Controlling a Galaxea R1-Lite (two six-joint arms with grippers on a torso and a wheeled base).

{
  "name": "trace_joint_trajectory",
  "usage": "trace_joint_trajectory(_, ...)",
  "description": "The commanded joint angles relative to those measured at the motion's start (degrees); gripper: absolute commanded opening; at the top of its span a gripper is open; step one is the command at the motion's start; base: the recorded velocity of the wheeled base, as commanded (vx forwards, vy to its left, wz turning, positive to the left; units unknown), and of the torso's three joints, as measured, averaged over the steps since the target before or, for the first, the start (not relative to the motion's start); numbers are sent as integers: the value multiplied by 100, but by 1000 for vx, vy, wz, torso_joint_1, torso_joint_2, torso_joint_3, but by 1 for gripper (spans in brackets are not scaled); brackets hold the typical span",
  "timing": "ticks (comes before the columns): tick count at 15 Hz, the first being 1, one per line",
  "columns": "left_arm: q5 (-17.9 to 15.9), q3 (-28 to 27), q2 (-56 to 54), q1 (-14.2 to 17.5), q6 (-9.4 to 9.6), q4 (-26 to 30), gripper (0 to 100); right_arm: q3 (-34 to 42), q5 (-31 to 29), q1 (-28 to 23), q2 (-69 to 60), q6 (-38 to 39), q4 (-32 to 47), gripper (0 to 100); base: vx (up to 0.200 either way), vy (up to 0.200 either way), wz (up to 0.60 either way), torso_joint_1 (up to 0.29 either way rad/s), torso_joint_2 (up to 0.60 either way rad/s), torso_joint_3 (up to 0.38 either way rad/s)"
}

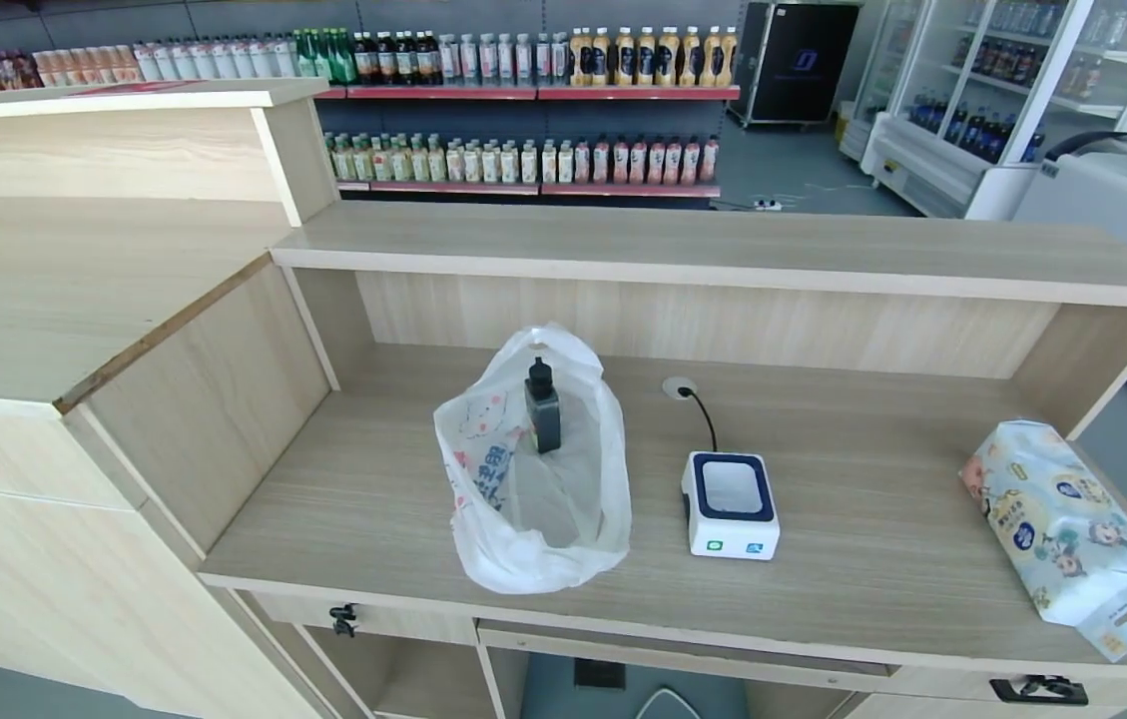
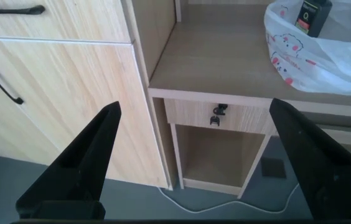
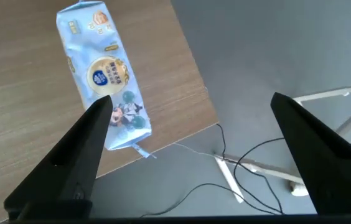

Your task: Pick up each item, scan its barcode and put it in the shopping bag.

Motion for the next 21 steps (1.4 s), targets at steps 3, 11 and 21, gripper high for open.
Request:
trace_joint_trajectory(3,4,0,-2,4,0,2,100,57,1046,-565,1049,-41,-352,100,0,0,0,0,0,0)
trace_joint_trajectory(11,4,0,-2,4,0,2,100,-206,2013,-811,2042,-630,-387,100,0,0,0,0,0,0)
trace_joint_trajectory(21,-5,0,-2,4,0,2,100,-294,2567,-170,2728,-859,-791,100,0,0,0,0,0,0)
